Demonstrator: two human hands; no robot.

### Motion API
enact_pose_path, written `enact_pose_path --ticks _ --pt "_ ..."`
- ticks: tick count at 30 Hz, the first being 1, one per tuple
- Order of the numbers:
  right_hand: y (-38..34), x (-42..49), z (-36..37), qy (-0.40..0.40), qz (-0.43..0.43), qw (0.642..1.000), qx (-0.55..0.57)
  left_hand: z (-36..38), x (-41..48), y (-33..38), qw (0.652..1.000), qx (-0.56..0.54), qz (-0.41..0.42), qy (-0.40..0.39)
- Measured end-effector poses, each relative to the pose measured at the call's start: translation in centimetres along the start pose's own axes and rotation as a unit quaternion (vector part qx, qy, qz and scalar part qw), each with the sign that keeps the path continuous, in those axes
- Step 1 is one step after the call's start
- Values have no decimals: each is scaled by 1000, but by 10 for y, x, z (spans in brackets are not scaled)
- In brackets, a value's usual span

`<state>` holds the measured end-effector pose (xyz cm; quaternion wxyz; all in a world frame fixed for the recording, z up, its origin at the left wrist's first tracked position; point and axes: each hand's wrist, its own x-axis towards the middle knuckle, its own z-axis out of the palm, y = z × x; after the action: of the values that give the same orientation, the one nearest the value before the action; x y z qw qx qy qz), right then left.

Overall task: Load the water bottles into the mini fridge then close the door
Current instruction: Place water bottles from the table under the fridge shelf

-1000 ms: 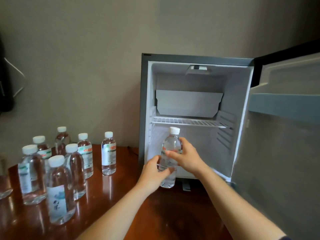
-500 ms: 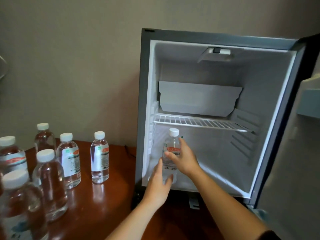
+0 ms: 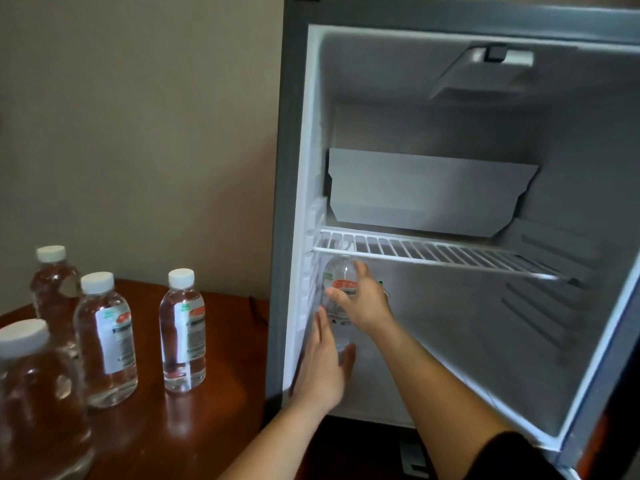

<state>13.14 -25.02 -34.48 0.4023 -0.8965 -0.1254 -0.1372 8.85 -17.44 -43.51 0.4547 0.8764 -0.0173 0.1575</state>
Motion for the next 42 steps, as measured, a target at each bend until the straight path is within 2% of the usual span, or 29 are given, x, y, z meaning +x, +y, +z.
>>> enact_pose_path --ticks 7,12,16,19,22,27,31,39,42 --pt "5 26 14 13 18 1000 -19 9 25 -4 1000 5 10 22" --pt "7 35 23 23 33 999 -15 8 31 -2 1000 29 7 9" --pt "2 34 21 4 43 999 7 4 33 3 999 37 -20 -11" --pt "-1 26 16 -23 44 998 27 -3 25 8 999 41 6 0" --pt "-1 7 5 -21 35 999 -24 -16 9 18 998 50 3 -29" --pt "-14 -36 -28 -41 -20 996 -81 -51 -32 45 982 138 0 -126" --pt "-35 -75 -49 -83 -76 982 -152 -93 -75 53 976 136 25 -170" --pt "-106 -144 -47 -188 -192 948 -171 -201 -161 56 975 171 23 -142" --pt "-134 -167 -31 -220 -234 932 -170 -242 -196 51 967 226 21 -117"
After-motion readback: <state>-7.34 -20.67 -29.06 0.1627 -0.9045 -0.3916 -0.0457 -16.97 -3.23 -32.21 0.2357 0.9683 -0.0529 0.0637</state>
